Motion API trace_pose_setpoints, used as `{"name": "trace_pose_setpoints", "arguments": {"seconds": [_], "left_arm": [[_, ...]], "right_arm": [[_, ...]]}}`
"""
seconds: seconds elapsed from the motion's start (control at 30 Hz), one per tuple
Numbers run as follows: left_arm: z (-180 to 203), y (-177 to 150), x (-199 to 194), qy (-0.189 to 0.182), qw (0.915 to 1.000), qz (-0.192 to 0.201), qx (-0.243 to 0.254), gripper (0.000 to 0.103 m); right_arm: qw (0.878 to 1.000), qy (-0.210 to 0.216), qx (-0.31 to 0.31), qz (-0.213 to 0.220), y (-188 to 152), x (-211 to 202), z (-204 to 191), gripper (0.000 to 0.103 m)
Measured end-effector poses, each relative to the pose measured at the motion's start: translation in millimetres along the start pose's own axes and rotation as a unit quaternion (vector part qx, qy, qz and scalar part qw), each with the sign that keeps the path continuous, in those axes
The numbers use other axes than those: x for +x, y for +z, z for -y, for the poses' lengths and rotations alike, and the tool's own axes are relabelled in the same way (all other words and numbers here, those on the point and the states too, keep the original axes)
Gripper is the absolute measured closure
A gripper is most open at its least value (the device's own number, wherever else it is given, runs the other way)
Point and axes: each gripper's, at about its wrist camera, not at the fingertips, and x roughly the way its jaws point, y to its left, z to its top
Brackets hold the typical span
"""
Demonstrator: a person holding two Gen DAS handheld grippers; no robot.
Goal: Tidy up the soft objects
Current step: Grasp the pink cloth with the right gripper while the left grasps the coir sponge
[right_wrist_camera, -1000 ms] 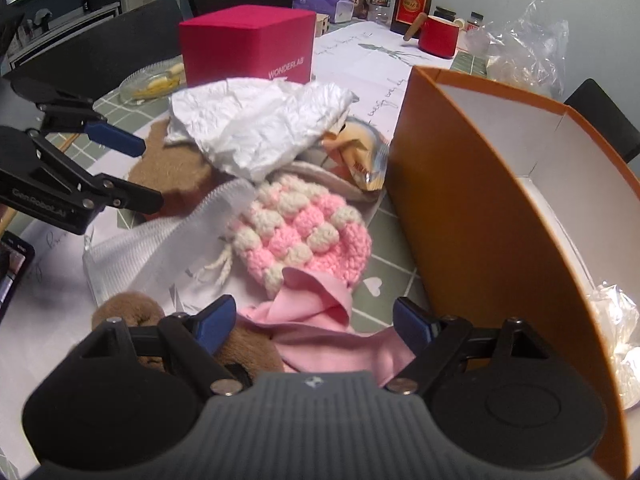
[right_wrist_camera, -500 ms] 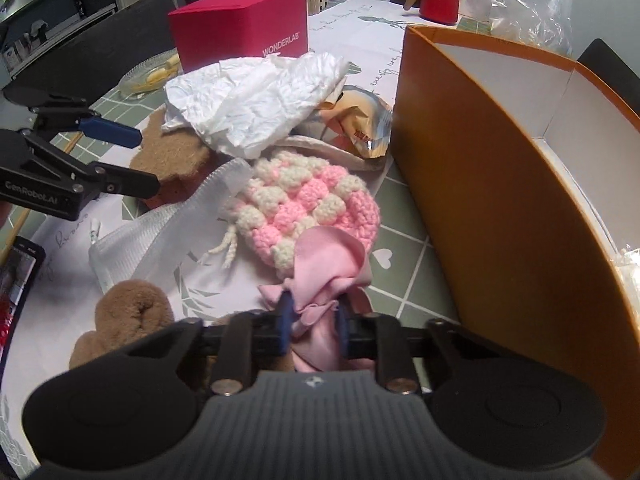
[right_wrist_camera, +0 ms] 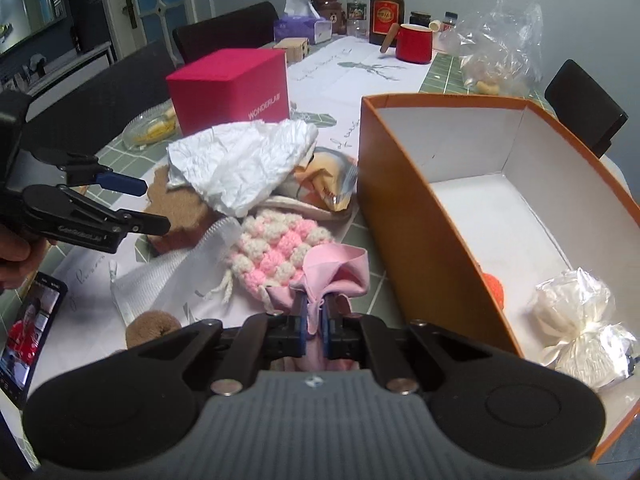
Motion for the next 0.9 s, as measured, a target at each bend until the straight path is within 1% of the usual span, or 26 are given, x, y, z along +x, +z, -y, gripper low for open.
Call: {"name": "trace_pose_setpoints", "arguments": {"seconds": [0.07,0.1,0.13,0.2,0.23,0.27,0.3,0.47,0.53,0.57,0.67,0.73,0.83,0.9], "left_arm": [[-8,2,5,0.002,0.9993,0.000,-0.038,0.014],[-12,3,7,0.001,0.9978,-0.004,-0.066,0.014],[-17,5,9,-0.001,0.9946,-0.007,-0.104,0.014],[-25,6,10,-0.007,0.9845,-0.004,-0.175,0.009],[-28,6,10,-0.007,0.9780,-0.002,-0.208,0.007],[-30,7,11,-0.005,0.9729,0.000,-0.231,0.006],[-31,7,11,0.000,0.9702,0.002,-0.242,0.005],[-22,10,22,0.033,0.9687,-0.015,-0.245,0.004],[-15,11,23,0.049,0.9694,-0.020,-0.240,0.004],[-12,12,24,0.056,0.9705,-0.025,-0.233,0.001],[-1,11,29,0.067,0.9742,-0.027,-0.214,0.000],[9,10,35,0.073,0.9771,-0.036,-0.197,0.000],[24,10,42,0.101,0.9803,-0.042,-0.164,0.000],[27,10,47,0.117,0.9807,-0.049,-0.149,0.000]], "right_arm": [[1.000,-0.001,-0.004,-0.007,-2,5,-2,0.098],[1.000,-0.001,-0.007,-0.013,-4,8,-3,0.098],[1.000,-0.001,-0.010,-0.018,-5,12,-4,0.098],[1.000,-0.001,-0.013,-0.023,-6,15,-6,0.098],[1.000,0.000,-0.014,-0.023,-5,16,-7,0.098],[1.000,0.001,-0.014,-0.022,-5,16,-7,0.098],[1.000,0.002,-0.014,-0.022,-5,17,-8,0.098],[1.000,0.003,-0.015,-0.024,-4,19,-7,0.098],[1.000,0.003,-0.015,-0.026,-5,20,-7,0.097],[1.000,0.003,-0.015,-0.027,-6,21,-7,0.097],[0.999,0.003,-0.017,-0.034,-7,24,-6,0.097],[0.999,0.003,-0.019,-0.037,-8,27,-7,0.097],[0.999,0.004,-0.022,-0.041,-9,30,-8,0.097],[0.999,0.003,-0.023,-0.042,-10,31,-9,0.096]]}}
